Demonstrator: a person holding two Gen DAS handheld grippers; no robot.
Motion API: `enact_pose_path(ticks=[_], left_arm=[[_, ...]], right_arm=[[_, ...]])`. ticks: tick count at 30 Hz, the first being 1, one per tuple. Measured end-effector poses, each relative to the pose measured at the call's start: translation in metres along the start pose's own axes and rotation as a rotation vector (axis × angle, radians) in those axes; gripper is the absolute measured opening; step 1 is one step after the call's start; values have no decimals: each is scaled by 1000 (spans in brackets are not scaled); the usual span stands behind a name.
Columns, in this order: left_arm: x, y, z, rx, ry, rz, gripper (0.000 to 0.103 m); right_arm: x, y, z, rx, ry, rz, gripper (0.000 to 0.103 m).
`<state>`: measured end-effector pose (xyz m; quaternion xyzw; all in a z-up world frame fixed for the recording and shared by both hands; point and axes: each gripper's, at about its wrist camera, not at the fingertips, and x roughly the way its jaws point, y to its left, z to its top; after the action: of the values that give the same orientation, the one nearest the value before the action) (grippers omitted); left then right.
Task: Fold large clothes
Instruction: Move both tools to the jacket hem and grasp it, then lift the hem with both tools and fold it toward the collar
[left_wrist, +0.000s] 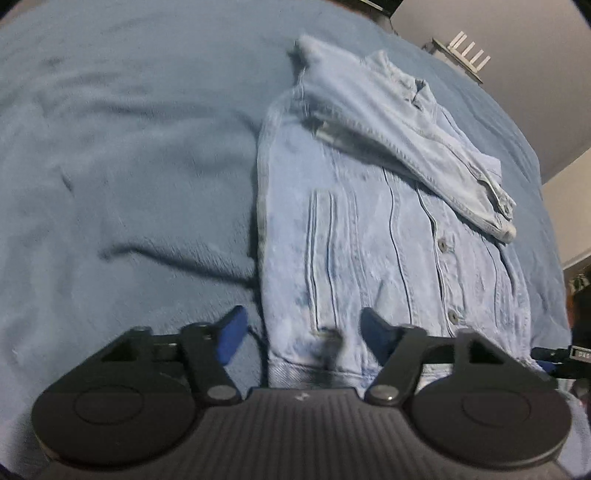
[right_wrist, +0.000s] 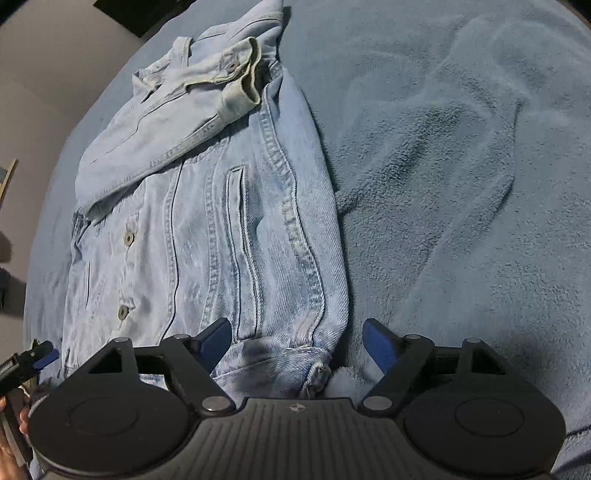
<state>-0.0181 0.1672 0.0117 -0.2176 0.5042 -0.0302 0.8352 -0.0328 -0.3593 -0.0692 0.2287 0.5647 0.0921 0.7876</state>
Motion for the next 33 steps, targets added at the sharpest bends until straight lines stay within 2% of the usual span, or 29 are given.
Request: enact_pose_path(ticks=[2,4,6,13,17,19,21,24,27,29,30,33], left_arm=[[2,-1,-1,7,16,-4,50],[8,0,-2,8,42,-1,47],[16,5,-1,-5,59,3,46],[23,11,1,-35,77,-27,45],[13,11,0,-37,34,-119,44],[10,19,1,-77,15,-167,44],[10,22,2,-100,11,-190,44],[6,22,2,-103,-15,-214,44],[-1,26,1,-117,-39,-294,44],[2,25,0,-114,-10,-280,44],[4,23,1,-104,9,-265,44],[11,16,1,-62,55,-234,44]], right_arm=[[-2,1,-2,-12,4,11,76],[0,0,-2,-13,14,12,69],[2,-3,-2,-5,26,5,61],[19,-3,2,-22,69,-20,56],[12,-3,2,-22,37,40,44],[5,-6,2,7,10,117,45],[3,-11,4,35,4,157,45],[4,-12,4,36,18,155,45],[5,-6,-1,9,42,121,46],[9,1,-6,-55,82,38,46],[12,6,-8,-83,91,25,47],[12,12,-10,-113,101,47,50]])
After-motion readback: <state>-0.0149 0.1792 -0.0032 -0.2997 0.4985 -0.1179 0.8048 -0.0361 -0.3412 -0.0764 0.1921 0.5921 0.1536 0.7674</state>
